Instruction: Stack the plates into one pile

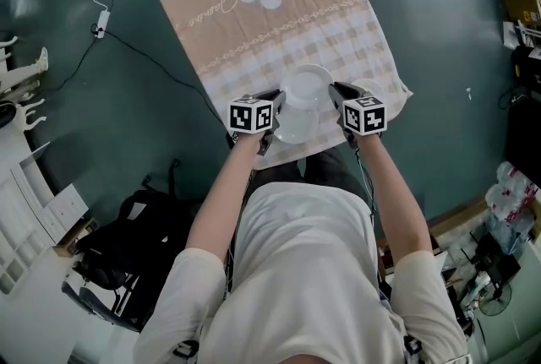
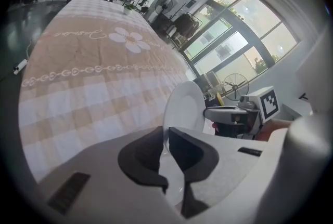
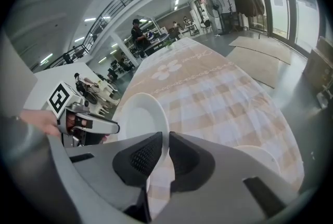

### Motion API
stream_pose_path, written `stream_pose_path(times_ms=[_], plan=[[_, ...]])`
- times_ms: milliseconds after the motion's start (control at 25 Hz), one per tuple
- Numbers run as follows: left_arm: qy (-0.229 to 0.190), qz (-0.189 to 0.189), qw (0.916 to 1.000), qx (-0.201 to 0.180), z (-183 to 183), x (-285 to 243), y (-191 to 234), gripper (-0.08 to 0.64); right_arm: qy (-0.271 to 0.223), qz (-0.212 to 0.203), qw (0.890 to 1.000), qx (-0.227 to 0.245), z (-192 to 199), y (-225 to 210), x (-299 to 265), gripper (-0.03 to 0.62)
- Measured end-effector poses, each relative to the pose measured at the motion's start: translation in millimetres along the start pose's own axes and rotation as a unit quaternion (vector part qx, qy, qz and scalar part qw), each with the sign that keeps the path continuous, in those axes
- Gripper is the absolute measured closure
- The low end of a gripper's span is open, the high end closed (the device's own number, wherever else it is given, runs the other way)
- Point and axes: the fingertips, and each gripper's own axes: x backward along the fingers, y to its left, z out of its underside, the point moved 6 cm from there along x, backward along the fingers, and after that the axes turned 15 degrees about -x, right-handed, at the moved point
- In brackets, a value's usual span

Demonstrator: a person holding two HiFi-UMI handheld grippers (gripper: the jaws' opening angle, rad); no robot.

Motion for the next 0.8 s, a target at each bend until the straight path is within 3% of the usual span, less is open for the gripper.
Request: stream_pose_path(times_ms=[800], plan=[[0.031, 0.020, 0.9993, 0.007, 73, 22, -1, 0.522, 0.031, 0.015, 0.999, -0.010, 76, 26, -1, 0.531]])
